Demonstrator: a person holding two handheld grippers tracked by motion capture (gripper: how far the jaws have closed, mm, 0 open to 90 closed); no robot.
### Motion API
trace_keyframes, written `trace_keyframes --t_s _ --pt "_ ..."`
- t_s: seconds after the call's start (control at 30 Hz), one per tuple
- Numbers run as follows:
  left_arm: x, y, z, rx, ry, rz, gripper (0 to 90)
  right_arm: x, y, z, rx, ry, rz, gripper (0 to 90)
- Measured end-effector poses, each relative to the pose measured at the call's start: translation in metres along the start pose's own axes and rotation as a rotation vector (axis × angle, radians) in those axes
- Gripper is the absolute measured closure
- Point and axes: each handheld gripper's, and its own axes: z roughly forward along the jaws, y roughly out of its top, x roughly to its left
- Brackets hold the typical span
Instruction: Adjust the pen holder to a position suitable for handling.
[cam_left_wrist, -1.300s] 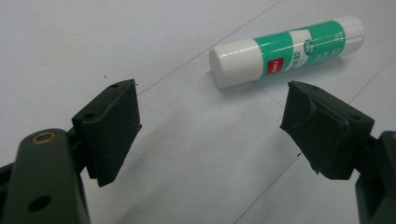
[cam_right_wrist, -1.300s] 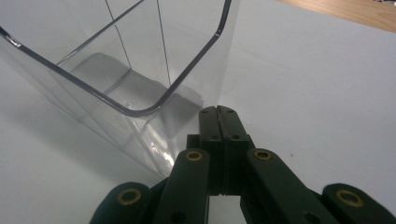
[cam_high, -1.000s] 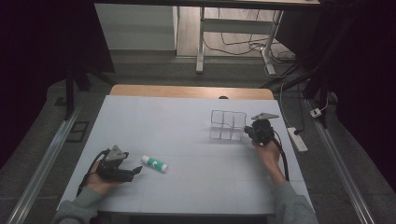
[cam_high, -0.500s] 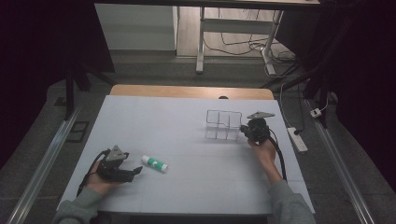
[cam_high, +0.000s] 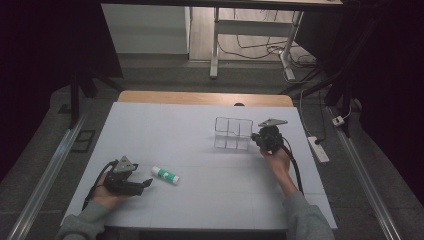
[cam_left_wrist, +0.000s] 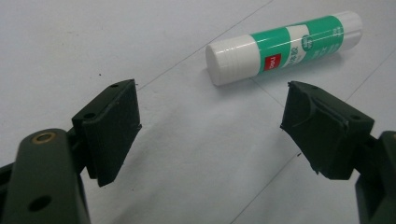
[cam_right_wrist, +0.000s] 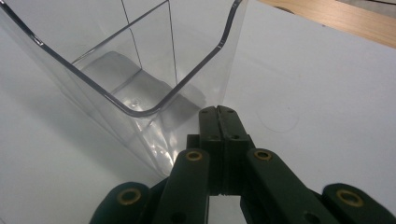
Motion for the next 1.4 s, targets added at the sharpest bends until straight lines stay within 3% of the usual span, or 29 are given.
trace_keyframes --t_s 0.47,1.4 --pt "0.001 0.0 -0.001 -0.004 0.001 -0.002 19.0 0.018 0.009 0.008 -0.014 0.043 -0.025 88.8" --pt "0.001 0.0 -0.001 -0.002 -0.004 0.002 19.0 0.035 0.025 0.024 -0.037 0.085 -0.033 88.7"
